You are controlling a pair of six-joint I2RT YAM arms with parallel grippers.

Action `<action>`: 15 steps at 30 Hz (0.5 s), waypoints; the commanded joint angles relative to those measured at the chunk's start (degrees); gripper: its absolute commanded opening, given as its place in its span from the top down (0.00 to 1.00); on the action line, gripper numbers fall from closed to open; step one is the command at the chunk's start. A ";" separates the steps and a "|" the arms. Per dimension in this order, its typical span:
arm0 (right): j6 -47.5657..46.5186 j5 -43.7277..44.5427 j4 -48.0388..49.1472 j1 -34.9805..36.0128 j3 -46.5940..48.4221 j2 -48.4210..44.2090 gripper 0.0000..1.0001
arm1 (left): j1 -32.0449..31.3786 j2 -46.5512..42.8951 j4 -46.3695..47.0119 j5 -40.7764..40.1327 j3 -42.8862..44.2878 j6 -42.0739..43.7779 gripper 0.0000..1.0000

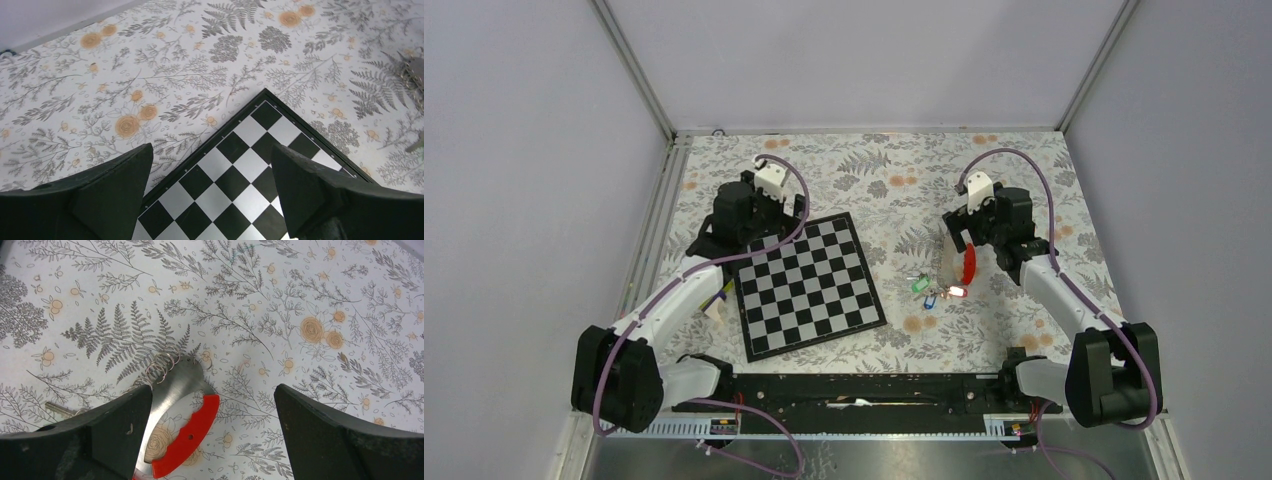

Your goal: Put the keys on the keyring

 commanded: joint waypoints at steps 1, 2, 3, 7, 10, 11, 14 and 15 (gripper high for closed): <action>2.97 -1.41 3.83 -0.02 0.00 0.55 0.00 | 2.26 -2.04 6.50 -2.26 -1.32 -2.25 0.01; 2.98 -2.00 3.77 -0.03 -0.05 0.40 0.00 | 2.61 -2.36 7.33 -4.79 -1.89 -3.06 0.01; 3.17 -2.57 3.79 -0.05 -0.17 0.17 0.01 | 3.02 -2.53 7.78 -6.19 -2.34 -3.72 0.01; 4.21 -2.40 3.92 -0.05 -0.39 -0.98 0.00 | 4.46 -3.37 6.00 -6.23 -2.17 -2.72 0.01; 6.49 -1.15 2.08 -0.05 0.79 -2.67 0.00 | 5.35 -6.22 6.63 -6.22 -3.84 -2.87 0.01; 7.49 -0.95 0.70 -0.04 1.58 -3.12 0.00 | 5.57 -7.28 7.01 -6.31 -4.50 -2.70 0.01; 10.65 -0.60 -4.33 -0.05 4.38 -3.92 0.00 | 5.92 -10.29 6.03 -7.00 -5.23 -2.54 0.01; 11.34 -0.68 -5.74 -0.03 5.18 -4.16 0.00 | 5.95 -11.10 5.18 -7.20 -5.10 -2.47 0.01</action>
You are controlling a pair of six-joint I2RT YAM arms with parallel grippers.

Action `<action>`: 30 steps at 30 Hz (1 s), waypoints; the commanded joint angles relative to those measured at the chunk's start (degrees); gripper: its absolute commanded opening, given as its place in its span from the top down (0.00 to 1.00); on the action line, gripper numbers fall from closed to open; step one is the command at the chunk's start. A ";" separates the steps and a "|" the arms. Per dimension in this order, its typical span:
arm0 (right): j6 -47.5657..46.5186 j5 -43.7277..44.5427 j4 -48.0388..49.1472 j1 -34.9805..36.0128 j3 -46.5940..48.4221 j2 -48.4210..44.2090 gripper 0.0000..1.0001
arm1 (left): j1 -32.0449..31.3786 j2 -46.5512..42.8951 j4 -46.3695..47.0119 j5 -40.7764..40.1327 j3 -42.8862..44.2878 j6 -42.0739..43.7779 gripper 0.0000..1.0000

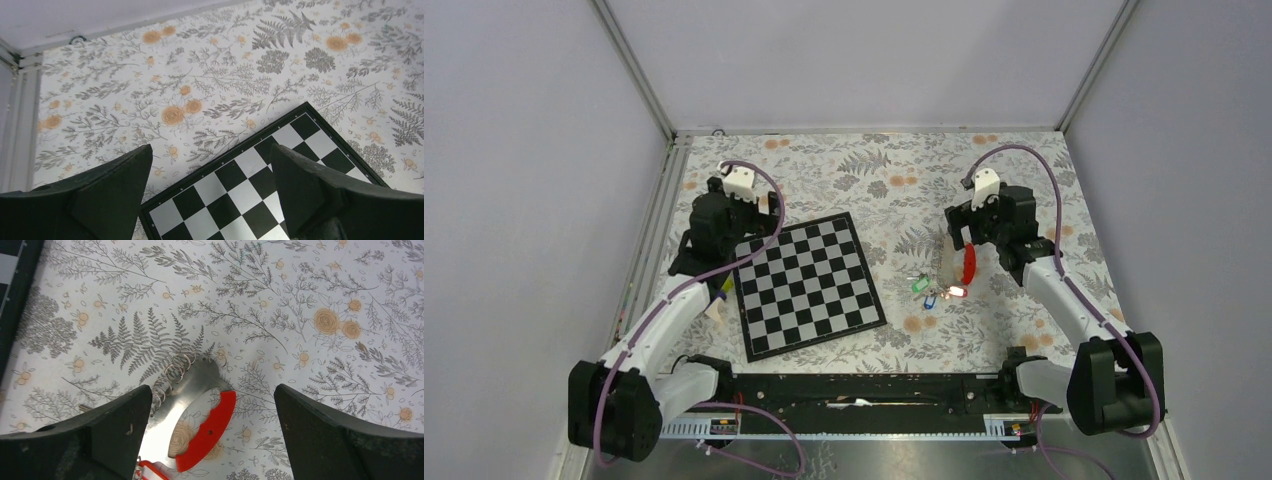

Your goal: Put the keys on the keyring

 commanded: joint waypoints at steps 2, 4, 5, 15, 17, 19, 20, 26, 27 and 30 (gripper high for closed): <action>6.36 0.25 -5.91 -0.03 5.64 -3.33 0.00 | 0.56 -5.74 -0.18 -1.99 0.98 -0.24 0.01; 7.50 0.37 -6.46 -0.07 5.74 -5.00 0.00 | 0.56 -6.73 -4.57 -1.12 3.51 0.35 0.01; 7.94 0.37 -6.66 -0.06 5.53 -5.98 0.00 | 0.56 -7.08 -7.06 -0.47 4.84 0.78 0.01; 10.58 3.74 -2.86 -0.09 0.48 -21.56 0.01 | 0.56 -12.05 -15.31 -0.58 10.15 1.95 0.01; 11.30 5.61 -2.78 -0.16 0.83 -22.35 0.01 | 0.56 -13.43 -14.46 -1.16 9.18 0.68 0.01; 11.73 5.86 -2.33 -0.15 0.50 -23.52 0.01 | 0.65 -14.94 -13.21 -1.06 7.72 -0.45 0.01; 11.68 5.22 -2.37 -0.16 0.36 -24.27 0.01 | 0.71 -15.84 -12.68 -0.53 6.96 -0.89 0.01; 11.42 2.23 -3.87 -0.37 0.35 -26.45 0.01 | 2.04 -18.05 -13.29 1.53 6.67 -1.83 0.01; 11.44 1.96 -3.89 -0.45 0.24 -26.42 0.01 | 2.13 -17.90 -13.61 1.64 6.86 -2.12 0.01; 11.43 1.01 -3.78 -0.60 -0.21 -26.37 0.01 | 2.44 -16.97 -14.54 3.68 7.31 -2.74 0.01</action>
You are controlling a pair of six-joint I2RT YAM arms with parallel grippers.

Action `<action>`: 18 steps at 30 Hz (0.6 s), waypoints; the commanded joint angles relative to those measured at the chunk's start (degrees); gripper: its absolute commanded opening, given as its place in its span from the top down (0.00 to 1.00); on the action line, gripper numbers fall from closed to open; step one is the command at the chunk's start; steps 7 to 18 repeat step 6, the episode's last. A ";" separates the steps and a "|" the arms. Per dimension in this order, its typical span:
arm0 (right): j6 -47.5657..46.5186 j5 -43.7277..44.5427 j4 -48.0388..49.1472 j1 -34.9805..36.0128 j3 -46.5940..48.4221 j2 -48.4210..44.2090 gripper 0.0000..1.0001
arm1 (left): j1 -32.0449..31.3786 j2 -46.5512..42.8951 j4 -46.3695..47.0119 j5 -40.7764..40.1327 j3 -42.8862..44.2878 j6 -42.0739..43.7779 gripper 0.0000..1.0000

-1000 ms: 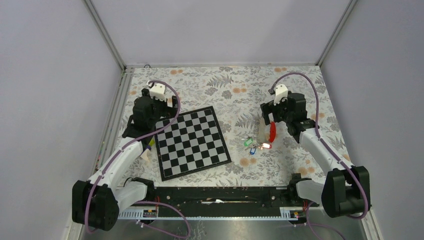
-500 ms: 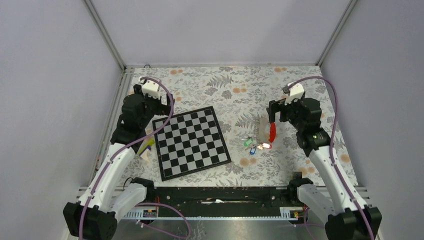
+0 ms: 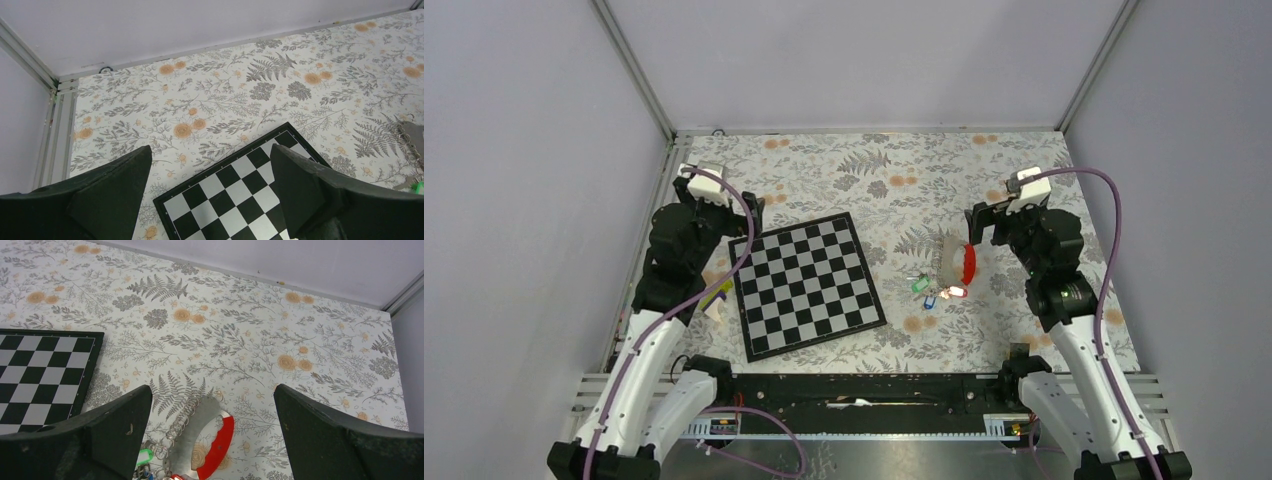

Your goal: Put the keys on the keyring

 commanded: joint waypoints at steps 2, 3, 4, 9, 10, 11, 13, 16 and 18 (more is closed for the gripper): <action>0.67 -2.36 1.09 -0.44 -0.76 -0.33 0.01 | 1.10 0.67 0.33 4.10 0.94 -1.69 0.01; 0.61 -2.53 1.06 -0.45 -0.78 -0.13 0.01 | 1.36 0.44 0.15 4.47 0.84 -1.69 0.01; 0.61 -2.74 1.05 -0.45 -0.78 0.16 0.01 | 1.70 0.34 -0.04 4.78 0.69 -1.74 0.01; 0.50 -3.57 1.02 -0.40 -0.90 0.46 0.01 | 2.36 0.17 -0.22 5.12 0.17 -1.70 0.01; 0.50 -3.57 1.02 -0.40 -0.90 0.46 0.01 | 2.36 0.17 -0.22 5.12 0.17 -1.70 0.01; 0.50 -3.57 1.02 -0.40 -0.90 0.46 0.01 | 2.36 0.17 -0.22 5.12 0.17 -1.70 0.01; 0.50 -3.57 1.02 -0.40 -0.90 0.46 0.01 | 2.36 0.17 -0.22 5.12 0.17 -1.70 0.01; 0.50 -3.57 1.02 -0.40 -0.90 0.46 0.01 | 2.36 0.17 -0.22 5.12 0.17 -1.70 0.01; 0.50 -3.57 1.02 -0.40 -0.90 0.46 0.01 | 2.36 0.17 -0.22 5.12 0.17 -1.70 0.01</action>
